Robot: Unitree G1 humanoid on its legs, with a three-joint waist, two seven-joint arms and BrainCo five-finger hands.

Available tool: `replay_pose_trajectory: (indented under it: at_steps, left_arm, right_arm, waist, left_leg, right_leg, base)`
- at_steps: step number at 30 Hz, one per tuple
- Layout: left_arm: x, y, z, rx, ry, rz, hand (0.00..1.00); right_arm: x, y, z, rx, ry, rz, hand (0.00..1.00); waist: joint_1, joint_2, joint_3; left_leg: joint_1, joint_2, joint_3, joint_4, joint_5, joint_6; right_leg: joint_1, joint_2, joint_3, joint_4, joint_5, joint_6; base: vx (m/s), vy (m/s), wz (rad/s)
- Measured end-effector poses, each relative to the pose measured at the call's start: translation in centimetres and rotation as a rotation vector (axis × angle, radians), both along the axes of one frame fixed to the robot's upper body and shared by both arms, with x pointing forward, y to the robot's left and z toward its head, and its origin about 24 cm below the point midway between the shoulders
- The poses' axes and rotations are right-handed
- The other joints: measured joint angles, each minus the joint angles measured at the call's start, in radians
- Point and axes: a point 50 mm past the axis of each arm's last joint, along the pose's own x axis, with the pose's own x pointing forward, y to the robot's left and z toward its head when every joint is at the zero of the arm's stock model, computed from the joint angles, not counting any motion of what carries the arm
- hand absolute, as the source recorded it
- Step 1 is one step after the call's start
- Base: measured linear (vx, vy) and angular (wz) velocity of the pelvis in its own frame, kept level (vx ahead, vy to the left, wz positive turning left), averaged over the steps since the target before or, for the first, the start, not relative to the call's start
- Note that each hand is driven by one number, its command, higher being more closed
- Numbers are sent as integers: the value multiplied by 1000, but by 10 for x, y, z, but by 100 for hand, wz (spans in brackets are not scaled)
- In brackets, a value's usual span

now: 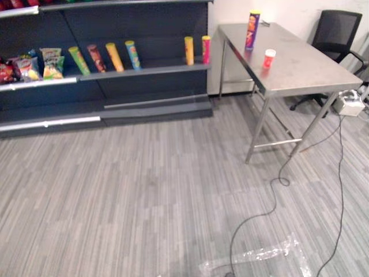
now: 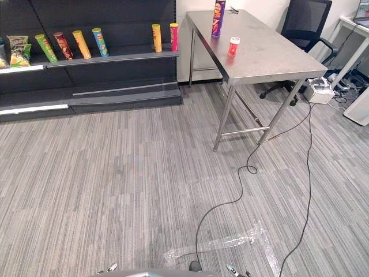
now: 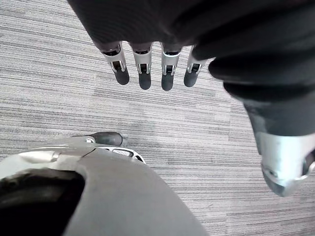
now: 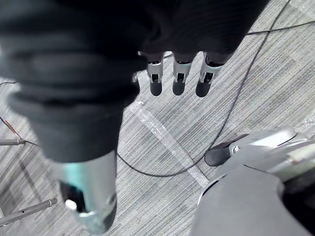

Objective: Put the gum and the chips on the shelf.

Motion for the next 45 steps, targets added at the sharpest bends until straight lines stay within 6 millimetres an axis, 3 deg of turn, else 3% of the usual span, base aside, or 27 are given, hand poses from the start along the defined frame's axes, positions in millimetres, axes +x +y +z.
replay_pose_trajectory:
  at_steps: [10, 11, 13, 16, 18, 19, 21, 22, 24, 26, 28, 29, 30, 32, 33, 34, 35, 36, 37, 38, 39, 40, 42, 43, 45]
  left_arm:
    - [2, 0, 0, 6, -7, -29, 0]
    - [6, 0, 1, 7, -15, -34, 0]
    - [11, 1, 1, 10, -29, -37, 0]
    - [18, 3, 2, 15, -46, -29, 0]
    - [24, 4, 3, 12, -66, -5, 0]
    - [27, 8, 5, 12, -91, 20, 0]
    - [29, 5, 5, -7, -112, 67, 0]
    - [29, 5, 5, -16, -118, 100, 0]
    - [29, 3, 5, -34, -125, 122, 0]
    - [31, 2, 5, -44, -138, 122, 0]
    - [31, 2, 5, -48, -143, 122, 0]
    - [32, 1, 5, -51, -145, 125, 0]
    - [32, 0, 5, -50, -145, 124, 0]
    - [32, -1, 5, -53, -148, 127, 0]
    - [33, -1, 5, -55, -151, 126, 0]
    - [32, 2, 6, -51, -149, 125, 0]
    - [33, 9, 7, -32, -158, 123, 0]
    - [39, 13, 9, -22, -175, 115, 0]
    - [41, 13, 9, -20, -175, 111, 0]
    - [41, 14, 9, -17, -173, 107, 0]
    - [41, 13, 9, -19, -172, 106, 0]
    - [41, 13, 9, -17, -170, 99, 0]
    - [40, 14, 9, -15, -167, 94, 0]
    - [41, 14, 10, -15, -171, 85, 0]
    - [43, 14, 10, -11, -171, 62, 0]
  right_arm:
    - [2, -1, 1, -10, -14, 10, 0]
    - [5, -1, 1, -12, -21, 12, 0]
    - [11, -1, 2, -13, -37, 15, 0]
    - [16, -1, 2, -13, -50, 18, 0]
    - [16, -1, 2, -14, -52, 16, 0]
    - [16, 1, 2, -8, -52, 12, 0]
    - [15, -3, 3, -16, -53, 6, 0]
    - [14, -3, 3, -16, -52, -2, 0]
    - [16, -5, 3, -18, -62, -30, 0]
    - [16, -4, 3, -16, -64, -37, 0]
    - [21, -4, 4, -15, -74, -34, 0]
    - [24, -4, 4, -16, -82, -32, 0]
    - [29, -4, 5, -18, -94, -26, 0]
    - [34, -7, 7, -30, -104, -7, 0]
    - [39, -6, 7, -27, -110, 14, 0]
    - [41, -4, 7, -23, -115, 17, 0]
    - [44, 5, 5, 2, -119, 18, 0]
    - [47, 11, 5, 21, -134, 10, 0]
    - [47, 11, 5, 22, -139, 1, 0]
    - [45, 10, 5, 23, -136, -12, 0]
    - [44, 9, 5, 24, -132, -20, 0]
    - [46, 8, 5, 28, -146, -22, 0]
    - [48, 8, 6, 26, -153, -20, 0]
    - [48, 6, 6, 22, -154, -20, 0]
    - [49, 6, 7, 17, -158, 1, 0]
  waist:
    - [-1, 0, 8]
    - [-1, 3, 14]
    - [-2, 0, 40]
    - [-5, -9, 73]
    - [-4, -13, 80]
    - [0, -30, 103]
    - [0, -27, 128]
    - [1, -18, 136]
    - [-2, -8, 142]
    - [0, -9, 145]
    - [2, -9, 146]
    - [3, -7, 147]
    - [4, 0, 150]
    - [7, 21, 159]
    - [12, 10, 161]
    - [20, 1, 155]
    - [30, -39, 143]
    - [24, -51, 137]
    - [22, -52, 136]
    - [25, -57, 133]
    - [30, -55, 129]
    - [28, -54, 128]
    - [19, -52, 129]
    - [11, -41, 133]
    - [1, -40, 137]
  left_leg:
    - [-20, 2, -9, 13, 0, -1]
    - [-37, 4, -11, 23, -1, -1]
    - [-53, 8, -14, 41, -1, -2]
    - [-75, 15, -30, 103, -29, -34]
    - [-127, 33, -35, 230, -78, -47]
    - [-235, 64, -33, 496, -94, -53]
    - [-312, 106, -37, 708, -75, -53]
    - [-366, 129, -42, 812, -95, -52]
    - [-424, 150, -43, 833, -121, -48]
    - [-467, 150, -42, 748, -120, -46]
    - [-491, 134, -57, 591, -87, -42]
    - [-490, 122, -83, 454, -37, -48]
    - [-486, 120, -109, 318, 22, -58]
    - [-487, 136, -147, 192, 76, -72]
    - [-486, 126, -131, 239, 174, -64]
    - [-483, 109, -122, 270, 179, -52]
    - [-496, 80, -87, 328, 126, -20]
    - [-514, 64, -64, 379, 69, 2]
    - [-515, 56, -60, 404, 50, 10]
    - [-503, 46, -31, 443, 22, 46]
    - [-490, 42, -11, 465, -10, 68]
    - [-450, 39, 19, 475, -45, 90]
    - [-407, 33, 23, 471, -63, 98]
    - [-345, 33, 24, 449, -85, 110]
    - [-233, 25, 23, 387, -115, 113]
  right_leg:
    - [-16, -2, -10, 9, -5, -6]
    - [-44, -3, -13, 52, -21, -27]
    - [-86, -7, -20, 130, -59, -30]
    - [-132, -22, -38, 258, -137, -41]
    - [-150, -32, -54, 323, -197, -50]
    - [-132, -43, -67, 350, -227, -63]
    - [-97, -35, -76, 364, -245, -72]
    - [-79, -34, -76, 382, -263, -76]
    - [-64, -38, -74, 386, -278, -74]
    - [-58, -53, -69, 386, -293, -60]
    - [-52, -72, -55, 387, -309, -48]
    - [-47, -84, -40, 386, -320, -34]
    - [-36, -89, -19, 385, -335, -19]
    - [-9, -90, 15, 372, -359, 15]
    - [14, -114, 50, 349, -372, 29]
    - [23, -137, 67, 328, -374, 30]
    - [36, -177, 96, 301, -359, 17]
    - [24, -202, 123, 310, -307, 30]
    - [21, -211, 134, 323, -281, 40]
    - [-1, -231, 175, 377, -249, 66]
    - [-25, -237, 201, 441, -223, 67]
    - [-83, -243, 221, 582, -150, 69]
    - [-126, -248, 209, 694, -46, 78]
    - [-163, -252, 187, 815, 64, 80]
    - [-229, -248, 142, 1020, 20, 67]
  base:
    - [-38, -26, 3]
    - [-19, -27, 10]
    - [-9, -30, 10]
    - [-17, -81, 22]
    - [0, -117, 40]
    - [12, -138, 33]
    - [45, -102, 21]
    - [84, -17, 5]
    - [147, 34, 0]
    - [165, 90, -4]
    - [246, 168, -15]
    - [379, 271, -31]
    - [353, 265, -38]
    - [431, 383, -57]
    - [464, 434, -73]
    - [495, 408, -78]
    - [532, 326, -60]
    - [538, 311, -42]
    - [520, 321, -26]
    - [482, 335, -28]
    - [644, 424, -51]
    - [531, 323, -43]
    - [363, 209, -22]
    - [297, 151, -6]
    - [359, 125, -3]
